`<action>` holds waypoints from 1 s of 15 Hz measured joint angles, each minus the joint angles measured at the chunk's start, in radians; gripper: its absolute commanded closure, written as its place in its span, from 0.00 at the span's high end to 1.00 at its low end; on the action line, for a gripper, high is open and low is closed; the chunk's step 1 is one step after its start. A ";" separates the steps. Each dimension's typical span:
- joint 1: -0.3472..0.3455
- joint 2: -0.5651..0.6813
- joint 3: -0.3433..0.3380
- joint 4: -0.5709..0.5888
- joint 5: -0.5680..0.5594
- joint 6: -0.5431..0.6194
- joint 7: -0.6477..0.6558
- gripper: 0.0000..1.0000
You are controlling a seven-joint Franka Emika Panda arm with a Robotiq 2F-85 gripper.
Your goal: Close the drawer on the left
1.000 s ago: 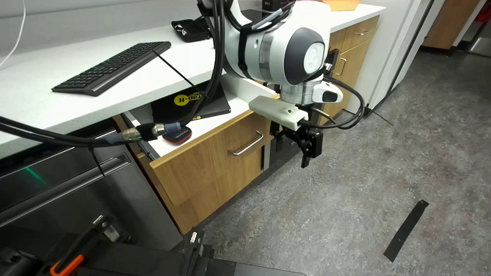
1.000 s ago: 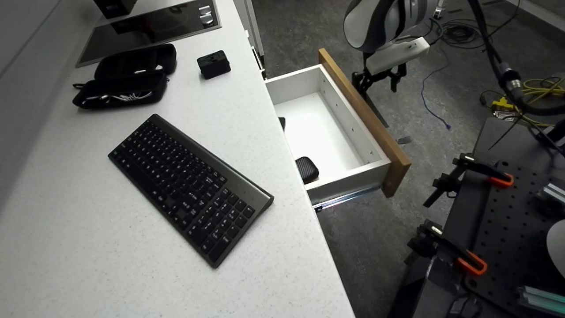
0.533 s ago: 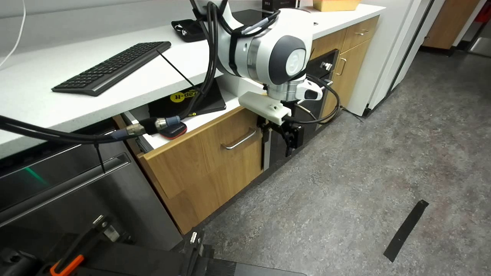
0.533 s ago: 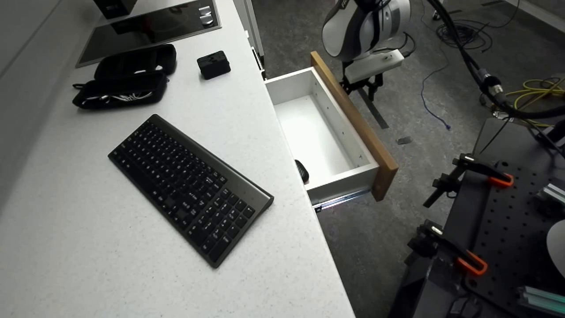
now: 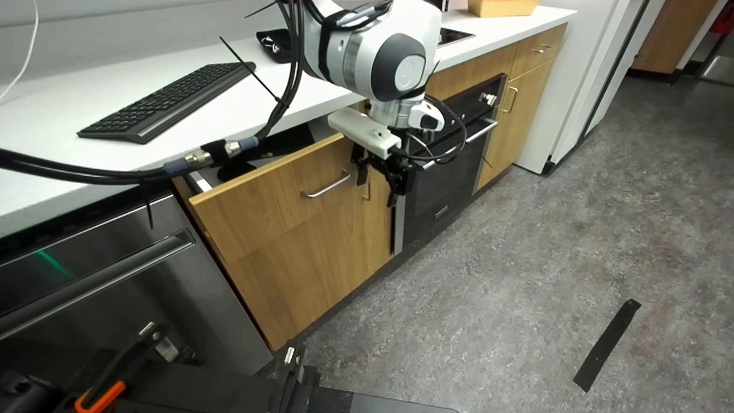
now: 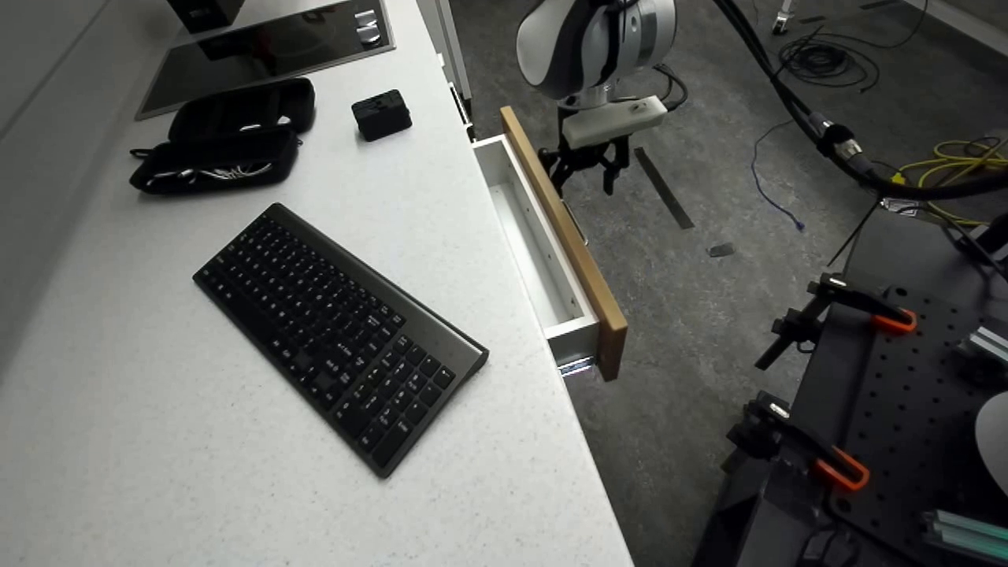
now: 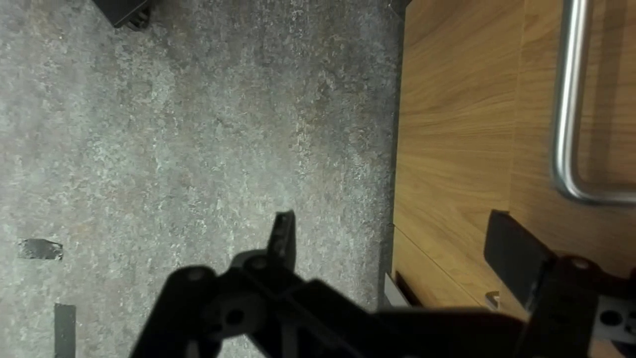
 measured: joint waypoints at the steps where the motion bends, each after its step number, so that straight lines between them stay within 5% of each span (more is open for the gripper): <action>1: 0.000 0.002 0.005 0.010 0.002 -0.009 0.000 1.00; 15: 0.010 0.054 0.016 0.066 0.018 -0.011 -0.001 1.00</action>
